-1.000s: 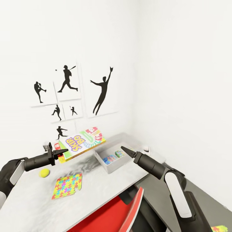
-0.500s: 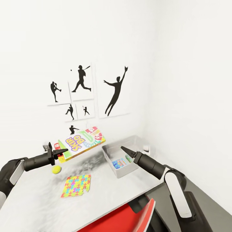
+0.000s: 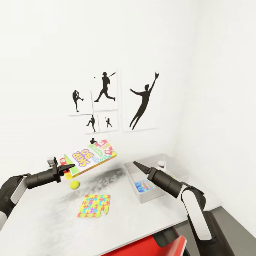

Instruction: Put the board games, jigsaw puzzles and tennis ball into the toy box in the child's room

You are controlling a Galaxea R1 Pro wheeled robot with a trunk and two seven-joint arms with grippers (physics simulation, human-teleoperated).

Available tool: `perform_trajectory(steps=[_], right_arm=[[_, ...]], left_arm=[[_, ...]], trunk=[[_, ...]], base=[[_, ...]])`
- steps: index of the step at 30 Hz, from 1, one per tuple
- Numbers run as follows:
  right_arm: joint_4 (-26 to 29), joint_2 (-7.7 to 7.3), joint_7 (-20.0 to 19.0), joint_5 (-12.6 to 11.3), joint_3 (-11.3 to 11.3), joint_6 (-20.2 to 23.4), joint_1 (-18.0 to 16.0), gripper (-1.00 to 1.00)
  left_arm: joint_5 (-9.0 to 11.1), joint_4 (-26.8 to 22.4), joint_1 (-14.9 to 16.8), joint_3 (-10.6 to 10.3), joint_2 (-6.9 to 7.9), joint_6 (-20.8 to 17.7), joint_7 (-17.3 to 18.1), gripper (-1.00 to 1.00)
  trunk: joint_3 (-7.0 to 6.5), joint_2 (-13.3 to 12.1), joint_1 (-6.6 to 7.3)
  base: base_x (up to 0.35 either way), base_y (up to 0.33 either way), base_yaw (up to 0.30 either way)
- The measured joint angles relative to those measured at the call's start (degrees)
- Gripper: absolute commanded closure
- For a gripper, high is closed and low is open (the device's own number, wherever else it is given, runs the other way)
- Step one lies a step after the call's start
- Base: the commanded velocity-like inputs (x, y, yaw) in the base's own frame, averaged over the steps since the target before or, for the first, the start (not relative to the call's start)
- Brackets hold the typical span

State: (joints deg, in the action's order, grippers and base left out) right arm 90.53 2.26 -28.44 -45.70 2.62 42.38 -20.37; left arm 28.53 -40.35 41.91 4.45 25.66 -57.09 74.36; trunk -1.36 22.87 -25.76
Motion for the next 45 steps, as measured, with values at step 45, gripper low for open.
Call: perform_trajectory(steps=[45], right_arm=[[0.0,-0.27,-0.5,0.0,-0.3,-1.6,0.0,-1.0]], left_arm=[[0.0,0.0,0.0,0.2,0.0,0.0,0.0,1.0]], trunk=[[-0.06,0.0,0.0]], base=[[0.052,-0.001,0.019]])
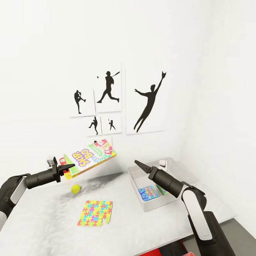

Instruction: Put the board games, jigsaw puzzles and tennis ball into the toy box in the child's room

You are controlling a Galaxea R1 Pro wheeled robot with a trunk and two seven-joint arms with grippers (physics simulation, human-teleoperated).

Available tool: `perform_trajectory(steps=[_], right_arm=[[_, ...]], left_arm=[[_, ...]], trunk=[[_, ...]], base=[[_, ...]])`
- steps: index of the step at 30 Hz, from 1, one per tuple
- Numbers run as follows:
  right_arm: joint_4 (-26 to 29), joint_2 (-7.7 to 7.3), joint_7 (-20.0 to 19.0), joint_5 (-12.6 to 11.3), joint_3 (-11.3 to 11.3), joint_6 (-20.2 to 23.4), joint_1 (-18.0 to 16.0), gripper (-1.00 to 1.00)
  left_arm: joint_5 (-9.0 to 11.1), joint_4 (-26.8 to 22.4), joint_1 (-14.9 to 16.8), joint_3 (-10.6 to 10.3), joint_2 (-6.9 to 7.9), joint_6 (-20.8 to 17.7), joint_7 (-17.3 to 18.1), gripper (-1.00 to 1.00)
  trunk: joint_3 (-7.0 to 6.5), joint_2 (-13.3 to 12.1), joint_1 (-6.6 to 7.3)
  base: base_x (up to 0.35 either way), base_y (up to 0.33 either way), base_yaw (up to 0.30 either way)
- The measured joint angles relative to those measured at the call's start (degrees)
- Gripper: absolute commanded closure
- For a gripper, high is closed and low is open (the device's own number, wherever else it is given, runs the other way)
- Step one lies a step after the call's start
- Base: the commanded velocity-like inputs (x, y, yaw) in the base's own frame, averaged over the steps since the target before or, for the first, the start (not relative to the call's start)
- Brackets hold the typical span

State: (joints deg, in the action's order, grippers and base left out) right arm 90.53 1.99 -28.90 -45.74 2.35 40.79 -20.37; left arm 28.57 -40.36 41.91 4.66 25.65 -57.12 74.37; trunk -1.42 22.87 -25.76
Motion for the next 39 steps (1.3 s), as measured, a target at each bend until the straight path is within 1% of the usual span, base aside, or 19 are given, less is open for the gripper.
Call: perform_trajectory(steps=[16,22,27,29,31,32,33,34,35,36,37,38,39], right_arm=[[0.0,-0.08,0.2,0.0,0.0,0.0,0.0,-1.0],[0.1,-0.38,0.4,0.1,-0.1,-0.1,0.0,-1.0],[0.6,-0.66,0.4,0.1,-0.4,0.7,0.0,-1.0],[0.7,-0.72,0.4,0.1,-0.4,1.5,0.0,-1.0],[0.7,-0.76,0.5,0.1,-0.6,3.7,0.0,-1.0],[0.7,-0.79,0.5,0.1,-0.6,4.4,0.0,-1.0],[0.8,-0.9,0.5,0.1,-0.7,5.8,0.0,-1.0],[0.8,-1.28,0.6,0.0,-1.0,7.7,0.0,-1.0],[0.8,-1.48,0.6,0.0,-1.0,8.4,0.0,-1.0],[0.8,-2.14,0.6,0.0,-1.3,10.1,0.0,-1.0],[0.8,-3.01,0.6,0.0,-1.8,11.3,-0.1,-1.0],[0.8,-4.08,0.5,-0.1,-2.8,12.3,-0.1,-1.0],[0.8,-5.36,0.4,-0.3,-4.3,13.4,-0.1,-1.0]], left_arm=[[0.0,0.0,0.0,-0.1,0.0,0.0,0.0,1.0],[0.0,0.0,0.0,-0.2,-0.13,0.0,-0.4,1.0],[0.0,0.0,0.0,-0.3,-0.32,0.0,-0.7,1.0],[0.0,0.0,0.0,-0.3,-0.86,-0.1,-1.0,1.0],[-0.1,0.0,0.0,-0.4,-2.33,-0.1,-1.9,1.0],[-0.2,0.0,0.1,-0.4,-2.79,-0.1,-2.3,1.0],[-0.1,-0.1,0.1,-0.5,-3.72,-0.2,-3.2,1.0],[-0.3,-0.1,0.1,-0.8,-5.26,-0.2,-5.4,1.0],[-0.4,-0.1,0.2,-0.8,-5.89,-0.1,-6.4,1.0],[-0.2,-0.1,0.2,-0.9,-7.54,-0.3,-9.6,1.0],[-0.5,-0.1,0.2,-1.0,-8.73,-0.1,-12.0,1.0],[-0.2,-0.1,0.3,-1.0,-9.64,-0.2,-13.8,1.0],[0.0,-0.2,0.3,-1.0,-10.42,-0.3,-15.4,1.0]], trunk=[[0.0,0.0,0.0],[0.0,0.0,0.0],[0.0,0.0,0.0],[0.0,0.0,0.0],[0.0,0.0,0.0],[0.0,0.0,0.0],[0.0,0.0,0.0],[0.01,0.0,0.0],[0.0,0.0,0.0],[0.0,0.0,0.0],[0.01,0.0,-0.01],[0.0,0.0,0.0],[0.0,0.0,0.0]], base=[[0.0,0.0,0.0],[0.0,0.0,0.0],[0.0,0.0,0.0],[0.0,0.0,0.0],[0.0,0.0,0.0],[0.0,0.0,0.0],[0.0,0.0,0.0],[0.0,0.0,0.0],[0.0,0.0,0.0],[0.0,0.0,0.0],[0.0,0.0,0.0],[0.0,0.0,0.0],[0.0,0.0,0.0]])
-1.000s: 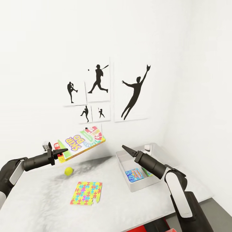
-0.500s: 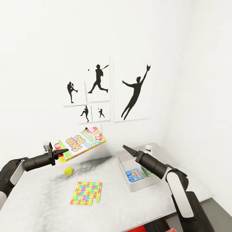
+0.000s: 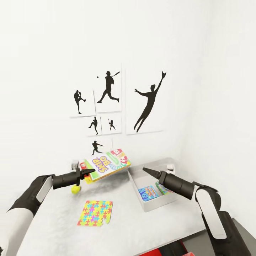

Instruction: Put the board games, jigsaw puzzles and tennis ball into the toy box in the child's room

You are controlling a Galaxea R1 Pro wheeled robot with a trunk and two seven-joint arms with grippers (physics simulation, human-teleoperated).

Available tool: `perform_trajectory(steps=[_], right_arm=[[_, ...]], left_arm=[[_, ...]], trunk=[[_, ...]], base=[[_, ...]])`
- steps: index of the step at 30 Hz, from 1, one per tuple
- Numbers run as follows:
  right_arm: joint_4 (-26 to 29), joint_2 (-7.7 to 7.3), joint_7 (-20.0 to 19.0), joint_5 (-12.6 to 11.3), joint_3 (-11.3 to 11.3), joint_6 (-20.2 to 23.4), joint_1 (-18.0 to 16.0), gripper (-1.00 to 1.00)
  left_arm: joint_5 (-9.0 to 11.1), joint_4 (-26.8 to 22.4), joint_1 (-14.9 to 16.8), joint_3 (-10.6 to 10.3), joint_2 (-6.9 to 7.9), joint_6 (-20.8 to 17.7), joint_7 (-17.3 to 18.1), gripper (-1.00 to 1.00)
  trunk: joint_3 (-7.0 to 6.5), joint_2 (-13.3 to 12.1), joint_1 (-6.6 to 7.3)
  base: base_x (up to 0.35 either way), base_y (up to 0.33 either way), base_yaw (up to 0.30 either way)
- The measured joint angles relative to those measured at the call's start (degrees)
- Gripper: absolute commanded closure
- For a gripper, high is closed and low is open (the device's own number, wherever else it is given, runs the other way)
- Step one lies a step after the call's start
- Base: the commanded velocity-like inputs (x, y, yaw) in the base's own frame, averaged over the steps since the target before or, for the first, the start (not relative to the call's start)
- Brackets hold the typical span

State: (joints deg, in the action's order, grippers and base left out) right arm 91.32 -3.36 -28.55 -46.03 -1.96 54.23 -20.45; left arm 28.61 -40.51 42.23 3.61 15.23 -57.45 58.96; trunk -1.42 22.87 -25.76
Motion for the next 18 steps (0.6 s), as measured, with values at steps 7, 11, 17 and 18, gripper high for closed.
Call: perform_trajectory(steps=[7,11,17,18], right_arm=[[0.0,-4.0,-14.1,-1.2,-13.3,5.5,0.2,-1.0],[0.0,-5.3,-21.7,-0.8,-16.8,5.6,1.7,-1.0],[0.0,-9.2,-24.5,-0.7,-18.2,5.6,3.2,-1.0],[0.0,-9.45,-24.7,-0.7,-18.2,5.6,3.2,-1.0]], left_arm=[[0.1,0.0,0.3,-0.1,-4.9,-0.3,-5.8,1.0],[0.4,0.0,1.6,0.0,-7.82,-0.4,-10.3,1.0],[1.0,0.0,4.4,0.0,-13.58,-0.8,-16.2,1.0],[0.3,0.0,5.2,-0.1,-14.65,-0.6,-16.9,1.0]], trunk=[[0.0,0.0,0.0],[0.0,0.0,0.0],[-0.01,0.0,0.0],[0.0,0.0,0.0]], base=[[0.0,0.0,0.0],[0.0,0.0,0.0],[0.0,0.0,0.0],[0.0,0.0,0.0]])
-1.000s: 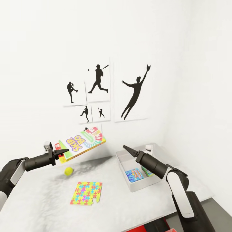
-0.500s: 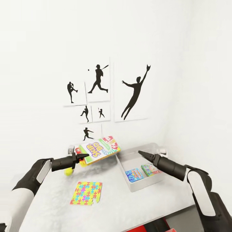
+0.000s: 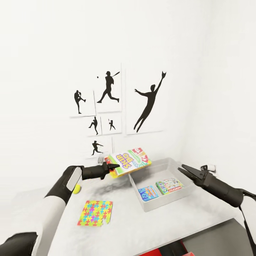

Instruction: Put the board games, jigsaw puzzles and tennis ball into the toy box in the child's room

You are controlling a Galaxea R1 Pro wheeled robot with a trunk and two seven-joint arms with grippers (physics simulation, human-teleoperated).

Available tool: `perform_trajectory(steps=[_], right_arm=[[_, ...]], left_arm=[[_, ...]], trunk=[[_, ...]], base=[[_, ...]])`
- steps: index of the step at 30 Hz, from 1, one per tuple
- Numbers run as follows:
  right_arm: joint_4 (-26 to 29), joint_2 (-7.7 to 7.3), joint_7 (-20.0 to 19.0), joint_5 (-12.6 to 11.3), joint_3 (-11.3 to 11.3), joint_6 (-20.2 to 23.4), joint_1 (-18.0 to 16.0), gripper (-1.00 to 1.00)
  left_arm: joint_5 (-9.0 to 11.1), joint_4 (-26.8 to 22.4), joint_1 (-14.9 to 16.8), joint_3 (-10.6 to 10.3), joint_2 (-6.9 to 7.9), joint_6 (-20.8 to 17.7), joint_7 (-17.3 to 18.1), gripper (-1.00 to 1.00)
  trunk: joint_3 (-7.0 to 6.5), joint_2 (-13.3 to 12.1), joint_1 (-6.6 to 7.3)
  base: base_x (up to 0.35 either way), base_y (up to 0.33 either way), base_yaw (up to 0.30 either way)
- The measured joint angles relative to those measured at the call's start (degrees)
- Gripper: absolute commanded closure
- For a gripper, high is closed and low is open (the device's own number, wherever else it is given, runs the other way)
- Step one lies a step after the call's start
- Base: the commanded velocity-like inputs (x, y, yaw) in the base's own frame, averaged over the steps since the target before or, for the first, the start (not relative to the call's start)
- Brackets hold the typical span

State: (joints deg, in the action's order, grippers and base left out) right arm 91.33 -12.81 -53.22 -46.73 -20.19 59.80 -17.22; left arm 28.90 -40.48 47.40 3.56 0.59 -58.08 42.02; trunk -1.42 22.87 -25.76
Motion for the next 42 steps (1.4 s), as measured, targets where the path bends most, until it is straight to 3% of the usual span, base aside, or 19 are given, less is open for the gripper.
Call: perform_trajectory(steps=[5,7,10,13,19,34,37,42], right_arm=[[0.0,-0.31,-0.2,0.1,-0.1,0.0,0.1,-1.0],[0.0,-0.36,-0.3,0.1,-0.1,0.0,0.1,-1.0],[0.0,-0.42,-0.3,0.1,-0.1,0.0,0.1,-1.0],[0.0,-0.39,-0.3,0.1,-0.1,0.0,0.1,-1.0],[0.0,-0.45,-0.4,0.1,-0.1,0.0,0.1,-1.0],[-0.1,-0.36,-0.4,0.1,-0.1,0.0,0.1,-1.0],[-0.1,-0.37,-0.4,0.1,-0.1,0.0,0.1,-1.0],[-0.1,-0.29,-0.4,0.1,-0.1,0.0,0.1,-1.0]], left_arm=[[0.5,0.1,2.5,-0.2,-5.09,-0.1,-5.2,1.0],[0.1,0.3,3.6,-0.2,-7.33,0.2,-9.8,1.0],[0.4,0.4,4.3,-0.1,-9.35,0.5,-16.2,1.0],[0.7,0.6,4.7,-0.1,-10.5,1.0,-21.3,1.0],[0.6,2.4,5.1,-0.2,-10.51,3.3,-25.8,1.0],[1.0,3.6,5.1,-0.3,-10.52,4.3,-25.4,1.0],[1.3,3.4,5.2,-0.3,-10.52,3.4,-22.9,1.0],[1.3,3.3,5.2,-0.4,-10.52,1.2,-14.8,1.0]], trunk=[[0.0,0.0,0.0],[0.0,0.0,0.0],[0.0,0.0,0.0],[0.0,0.0,0.0],[0.0,0.0,0.0],[0.3,0.0,0.0],[0.56,0.0,0.0],[1.01,0.0,0.0]], base=[[0.0,0.0,0.0],[0.0,0.0,0.0],[0.0,0.0,0.0],[0.0,0.0,0.0],[0.0,0.0,0.0],[0.0,0.0,0.0],[0.0,0.0,0.0],[0.0,0.0,0.0]])
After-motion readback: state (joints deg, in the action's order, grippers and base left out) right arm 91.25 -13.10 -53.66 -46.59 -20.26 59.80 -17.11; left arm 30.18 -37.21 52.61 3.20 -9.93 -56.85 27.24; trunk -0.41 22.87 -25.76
